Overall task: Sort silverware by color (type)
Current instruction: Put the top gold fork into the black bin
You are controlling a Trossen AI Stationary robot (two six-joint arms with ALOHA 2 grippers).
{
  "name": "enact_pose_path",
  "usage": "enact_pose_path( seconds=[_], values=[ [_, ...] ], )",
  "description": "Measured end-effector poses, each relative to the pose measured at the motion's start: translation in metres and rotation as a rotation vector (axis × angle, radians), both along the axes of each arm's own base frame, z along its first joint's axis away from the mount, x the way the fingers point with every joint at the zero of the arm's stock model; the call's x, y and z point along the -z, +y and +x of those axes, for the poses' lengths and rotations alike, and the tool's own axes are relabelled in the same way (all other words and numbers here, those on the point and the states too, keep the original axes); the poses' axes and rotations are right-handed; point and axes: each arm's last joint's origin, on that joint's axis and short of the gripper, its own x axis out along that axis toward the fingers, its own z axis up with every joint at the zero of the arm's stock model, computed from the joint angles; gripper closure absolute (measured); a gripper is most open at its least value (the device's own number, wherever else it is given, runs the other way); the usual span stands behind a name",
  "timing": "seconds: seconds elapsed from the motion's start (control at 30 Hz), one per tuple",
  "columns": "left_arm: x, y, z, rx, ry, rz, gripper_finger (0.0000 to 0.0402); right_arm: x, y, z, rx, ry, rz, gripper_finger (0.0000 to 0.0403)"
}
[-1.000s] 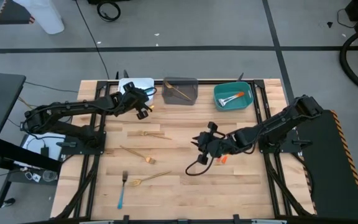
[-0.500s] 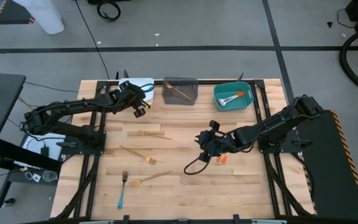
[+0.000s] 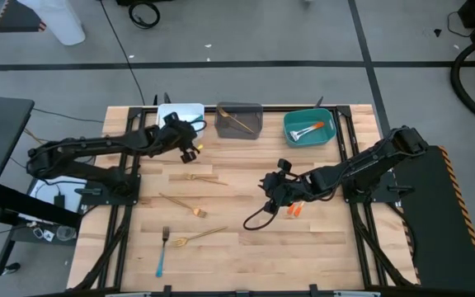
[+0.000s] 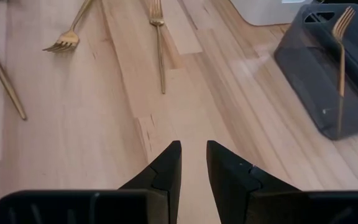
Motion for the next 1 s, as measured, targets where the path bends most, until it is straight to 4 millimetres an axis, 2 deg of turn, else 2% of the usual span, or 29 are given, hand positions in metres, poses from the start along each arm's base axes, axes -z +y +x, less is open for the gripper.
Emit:
enact_pose_path(
  seconds=[0.47,1.0],
  values=[
    [-0.026,-0.04,-0.006,0.121,-0.16,-0.007,0.0292,-0.001,-0.002,0.002,0.014,-0.026,0.016,0.0316],
    [-0.028,-0.081,-0.002,0.249,-0.222,-0.09,0.0292,-0.002,-0.001,0.002,0.019,-0.036,0.036,0.0317]
  ],
)
